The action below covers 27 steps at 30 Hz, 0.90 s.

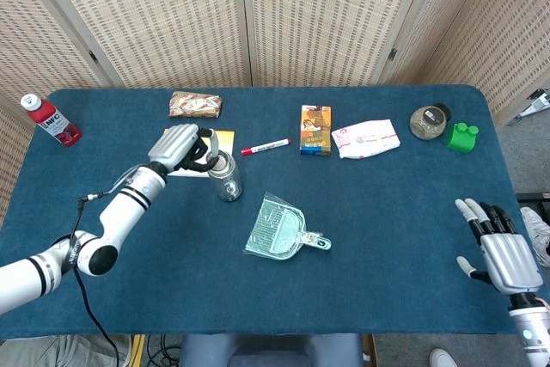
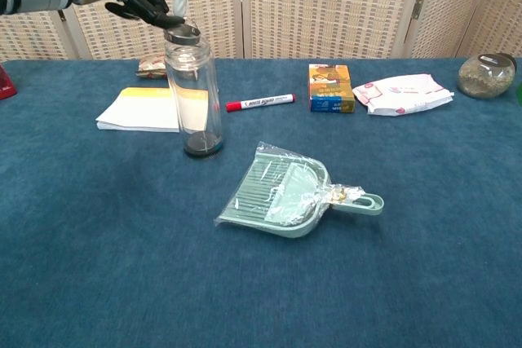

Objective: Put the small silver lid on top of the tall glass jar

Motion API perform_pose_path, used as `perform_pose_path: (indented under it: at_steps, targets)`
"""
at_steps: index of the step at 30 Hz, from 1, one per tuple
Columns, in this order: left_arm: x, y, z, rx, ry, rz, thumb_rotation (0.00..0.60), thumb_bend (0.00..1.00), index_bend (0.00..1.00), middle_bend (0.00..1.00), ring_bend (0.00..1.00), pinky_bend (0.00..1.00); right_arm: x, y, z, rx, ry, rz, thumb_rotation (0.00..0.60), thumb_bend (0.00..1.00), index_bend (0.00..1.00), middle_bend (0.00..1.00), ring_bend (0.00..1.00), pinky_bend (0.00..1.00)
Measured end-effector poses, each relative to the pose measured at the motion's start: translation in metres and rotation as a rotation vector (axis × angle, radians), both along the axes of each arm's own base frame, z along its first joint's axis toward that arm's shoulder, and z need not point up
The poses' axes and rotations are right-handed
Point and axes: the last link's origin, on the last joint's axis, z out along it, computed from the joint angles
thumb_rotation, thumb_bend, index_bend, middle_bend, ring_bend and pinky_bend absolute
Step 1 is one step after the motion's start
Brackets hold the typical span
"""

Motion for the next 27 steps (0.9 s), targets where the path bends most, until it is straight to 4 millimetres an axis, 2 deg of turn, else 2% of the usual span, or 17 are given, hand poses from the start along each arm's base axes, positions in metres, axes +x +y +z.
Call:
perform_pose_path:
  at_steps: [21,27]
  targets:
    - [-0.0083,0.0005,0.0035,0.005,0.022,0.007,0.6,0.54,0.51,0.93,0.91,1.0,0.0005,-0.0008,0.0004,-0.001,-0.002,-0.005,0.6,0.23,0.0,0.04,0.0,0.07]
    - [-0.0097,0.0008,0.0047,0.008,0.023,0.009,0.6,0.47,0.49,0.93,0.91,1.0,0.001,-0.0012,0.0006,0.001,-0.002,-0.006,0.6,0.23,0.0,0.04,0.0,0.07]
